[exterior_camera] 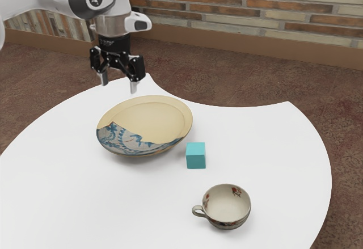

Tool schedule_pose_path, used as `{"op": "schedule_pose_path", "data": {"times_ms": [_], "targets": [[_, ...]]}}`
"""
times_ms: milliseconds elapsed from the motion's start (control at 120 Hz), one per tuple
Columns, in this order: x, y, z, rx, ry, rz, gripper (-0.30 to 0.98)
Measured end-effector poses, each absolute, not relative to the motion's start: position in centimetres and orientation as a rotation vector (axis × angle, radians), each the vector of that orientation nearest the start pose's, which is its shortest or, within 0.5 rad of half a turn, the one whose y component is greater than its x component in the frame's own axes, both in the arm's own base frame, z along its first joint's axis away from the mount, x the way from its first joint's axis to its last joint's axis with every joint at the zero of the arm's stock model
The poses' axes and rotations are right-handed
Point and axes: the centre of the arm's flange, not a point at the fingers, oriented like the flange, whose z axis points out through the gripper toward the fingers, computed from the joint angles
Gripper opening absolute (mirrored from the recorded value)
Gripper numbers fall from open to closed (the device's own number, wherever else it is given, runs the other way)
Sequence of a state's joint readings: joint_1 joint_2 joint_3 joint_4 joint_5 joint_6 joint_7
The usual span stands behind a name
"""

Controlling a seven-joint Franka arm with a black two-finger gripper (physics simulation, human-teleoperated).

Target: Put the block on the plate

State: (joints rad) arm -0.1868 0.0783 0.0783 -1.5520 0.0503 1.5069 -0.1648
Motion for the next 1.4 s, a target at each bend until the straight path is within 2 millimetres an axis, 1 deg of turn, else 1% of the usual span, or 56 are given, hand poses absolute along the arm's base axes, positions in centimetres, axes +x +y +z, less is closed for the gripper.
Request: {"op": "schedule_pose_path", "data": {"times_ms": [150, 275, 400, 500, 575, 692, 817, 917, 1067, 1267, 1350, 1400], "targets": [[56.6, -6.4, 58.6, -3.068, -0.016, 0.158, 0.69], [57.0, -7.3, 58.1, -3.071, 0.018, 0.143, 0.69], [57.3, -10.3, 57.0, -3.073, 0.029, 0.137, 0.69], [57.5, -12.8, 56.2, -3.075, -0.007, 0.137, 0.69], [58.0, -14.7, 54.8, -3.084, -0.054, 0.145, 0.69], [59.2, -16.6, 52.4, -3.102, -0.169, 0.157, 0.69], [60.7, -18.2, 50.9, -3.119, -0.332, 0.154, 0.69], [61.1, -20.8, 49.5, -3.105, -0.433, 0.148, 0.69], [63.0, -23.1, 47.7, -3.076, -0.642, 0.132, 0.69], [65.9, -23.8, 45.6, -3.007, -0.937, 0.113, 0.69], [66.6, -25.3, 44.2, -2.982, -1.024, 0.122, 0.69], [67.3, -25.6, 43.4, -2.956, -1.102, 0.122, 0.69]]}}
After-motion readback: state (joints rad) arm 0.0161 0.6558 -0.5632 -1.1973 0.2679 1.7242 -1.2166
